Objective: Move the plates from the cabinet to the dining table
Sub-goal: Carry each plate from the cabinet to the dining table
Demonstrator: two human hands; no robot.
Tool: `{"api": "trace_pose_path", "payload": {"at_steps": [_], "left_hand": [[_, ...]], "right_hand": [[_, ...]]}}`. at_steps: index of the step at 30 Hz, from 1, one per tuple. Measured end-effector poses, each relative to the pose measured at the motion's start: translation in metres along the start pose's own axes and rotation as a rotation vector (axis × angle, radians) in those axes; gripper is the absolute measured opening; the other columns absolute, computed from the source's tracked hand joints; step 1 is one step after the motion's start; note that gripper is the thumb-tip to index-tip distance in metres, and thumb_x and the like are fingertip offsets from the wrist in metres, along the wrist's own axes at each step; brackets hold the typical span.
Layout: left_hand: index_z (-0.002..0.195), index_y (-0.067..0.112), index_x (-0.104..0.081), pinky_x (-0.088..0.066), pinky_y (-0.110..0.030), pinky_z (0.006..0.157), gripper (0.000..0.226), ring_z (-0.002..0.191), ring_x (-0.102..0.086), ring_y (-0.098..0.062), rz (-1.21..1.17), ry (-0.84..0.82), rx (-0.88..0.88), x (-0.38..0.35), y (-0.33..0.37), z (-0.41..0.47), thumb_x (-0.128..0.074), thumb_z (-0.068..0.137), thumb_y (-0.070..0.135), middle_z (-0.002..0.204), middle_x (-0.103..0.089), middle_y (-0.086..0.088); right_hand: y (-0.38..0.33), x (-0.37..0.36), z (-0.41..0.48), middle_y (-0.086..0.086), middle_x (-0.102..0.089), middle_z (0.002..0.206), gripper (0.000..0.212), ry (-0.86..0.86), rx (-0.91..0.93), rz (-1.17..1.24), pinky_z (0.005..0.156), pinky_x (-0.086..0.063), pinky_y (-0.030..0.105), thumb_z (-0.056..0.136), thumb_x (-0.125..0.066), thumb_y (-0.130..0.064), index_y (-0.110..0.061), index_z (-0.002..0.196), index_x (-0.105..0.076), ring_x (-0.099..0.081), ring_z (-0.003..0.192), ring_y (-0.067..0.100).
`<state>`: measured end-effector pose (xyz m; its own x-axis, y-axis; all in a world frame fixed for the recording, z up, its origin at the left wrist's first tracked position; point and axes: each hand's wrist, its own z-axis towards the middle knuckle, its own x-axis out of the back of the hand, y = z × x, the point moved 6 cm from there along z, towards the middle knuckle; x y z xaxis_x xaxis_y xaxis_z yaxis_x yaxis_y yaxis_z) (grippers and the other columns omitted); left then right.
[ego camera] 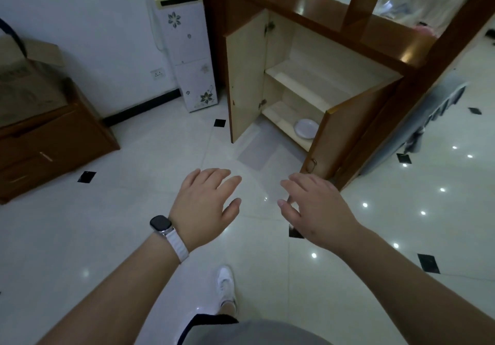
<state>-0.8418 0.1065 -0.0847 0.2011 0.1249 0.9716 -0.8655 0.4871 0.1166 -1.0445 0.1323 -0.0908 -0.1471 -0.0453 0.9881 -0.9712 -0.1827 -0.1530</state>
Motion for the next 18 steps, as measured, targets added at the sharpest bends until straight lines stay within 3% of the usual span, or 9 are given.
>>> {"api": "trace_pose_path", "payload": {"at_steps": [8,18], "left_hand": [[0.123,0.021,-0.062,-0.041,-0.047,0.101,0.045,0.112,-0.059,-0.026,-0.053,-0.014,-0.104,-0.006,-0.102,0.105,-0.044,0.088,0.044,0.121,-0.065,-0.005],[0.121,0.021,-0.062,-0.040,-0.047,0.102,0.044,0.111,-0.059,-0.025,-0.108,0.018,-0.181,-0.011,-0.161,0.184,-0.047,0.086,0.043,0.120,-0.065,-0.003]], "right_hand": [[-0.022,0.022,0.126,0.001,-0.058,0.133,0.050,0.017,-0.110,-0.043,0.100,-0.041,0.041,0.094,-0.037,-0.050,-0.021,0.131,-0.056,-0.051,0.124,0.023],[-0.028,0.019,0.207,-0.001,-0.053,0.140,0.062,-0.008,-0.171,-0.045,0.109,-0.033,0.038,0.093,-0.021,-0.054,-0.022,0.138,-0.050,-0.045,0.131,0.019]]}}
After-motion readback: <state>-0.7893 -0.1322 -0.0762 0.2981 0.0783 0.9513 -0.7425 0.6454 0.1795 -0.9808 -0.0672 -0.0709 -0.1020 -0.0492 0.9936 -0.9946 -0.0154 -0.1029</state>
